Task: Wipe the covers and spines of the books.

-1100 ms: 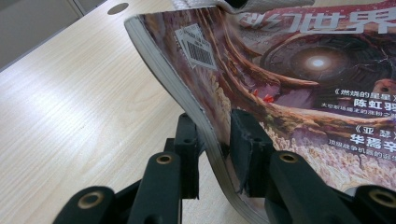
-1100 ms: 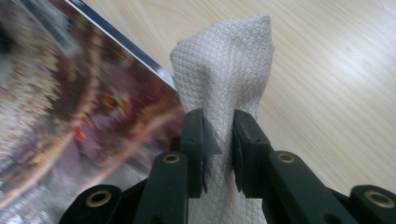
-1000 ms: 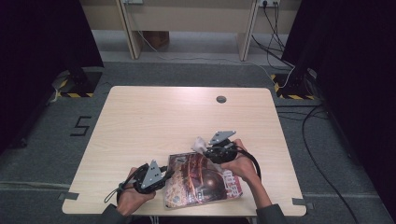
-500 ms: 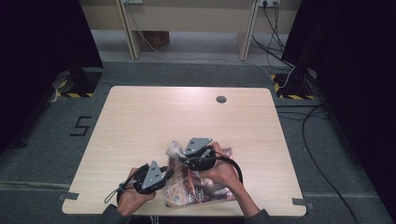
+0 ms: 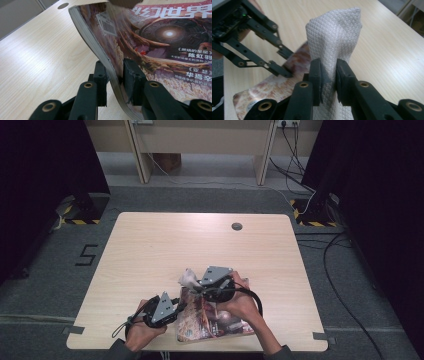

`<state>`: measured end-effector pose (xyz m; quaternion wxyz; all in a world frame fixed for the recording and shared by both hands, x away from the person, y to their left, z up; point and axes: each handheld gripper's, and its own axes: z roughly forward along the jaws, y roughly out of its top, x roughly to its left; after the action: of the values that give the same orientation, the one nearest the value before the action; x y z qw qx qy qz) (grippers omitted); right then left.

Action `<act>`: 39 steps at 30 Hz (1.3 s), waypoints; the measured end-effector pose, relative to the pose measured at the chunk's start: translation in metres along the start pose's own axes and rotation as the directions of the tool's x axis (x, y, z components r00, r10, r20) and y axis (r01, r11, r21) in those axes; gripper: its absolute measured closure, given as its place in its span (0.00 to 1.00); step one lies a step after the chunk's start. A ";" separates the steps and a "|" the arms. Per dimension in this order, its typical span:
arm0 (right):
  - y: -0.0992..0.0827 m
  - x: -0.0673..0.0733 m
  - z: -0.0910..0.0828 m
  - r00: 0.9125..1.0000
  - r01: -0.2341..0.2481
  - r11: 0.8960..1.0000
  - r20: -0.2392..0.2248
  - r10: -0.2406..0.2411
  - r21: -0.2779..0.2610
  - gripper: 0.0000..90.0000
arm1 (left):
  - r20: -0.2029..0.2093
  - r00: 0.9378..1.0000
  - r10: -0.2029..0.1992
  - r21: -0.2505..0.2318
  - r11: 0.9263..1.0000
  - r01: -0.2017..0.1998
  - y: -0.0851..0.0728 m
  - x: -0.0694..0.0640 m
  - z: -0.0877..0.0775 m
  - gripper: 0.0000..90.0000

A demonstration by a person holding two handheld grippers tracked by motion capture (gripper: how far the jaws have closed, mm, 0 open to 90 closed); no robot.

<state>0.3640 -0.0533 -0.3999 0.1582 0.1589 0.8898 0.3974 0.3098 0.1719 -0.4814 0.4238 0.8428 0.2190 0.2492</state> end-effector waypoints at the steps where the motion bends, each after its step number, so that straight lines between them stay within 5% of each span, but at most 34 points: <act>1: -0.002 -0.003 -0.003 1.000 -0.007 1.000 0.010 0.008 -0.001 0.86 | 0.000 1.000 0.000 0.001 1.000 0.000 0.000 0.000 0.000 0.81; 11: -0.030 -0.035 -0.021 0.989 -0.112 0.994 0.095 0.111 0.008 0.86 | 0.000 1.000 0.001 0.000 1.000 -0.001 0.000 0.000 0.000 0.81; 21: -0.071 -0.062 -0.038 0.959 -0.224 0.974 0.186 0.214 0.039 0.86 | 0.001 1.000 -0.001 0.001 1.000 0.001 0.000 0.000 0.000 0.81; 30: -0.113 -0.081 -0.061 0.916 -0.322 0.945 0.273 0.295 0.058 0.85 | 0.000 1.000 -0.002 0.000 1.000 0.002 0.000 0.000 0.000 0.81; 39: -0.158 -0.098 -0.077 0.854 -0.430 0.897 0.365 0.370 0.096 0.85 | 0.000 1.000 -0.003 0.000 1.000 0.003 0.000 0.000 0.000 0.81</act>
<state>0.3957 -0.2434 -0.4555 0.2073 0.4201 0.8277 0.3090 0.3100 0.1720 -0.4811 0.4241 0.8425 0.2203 0.2487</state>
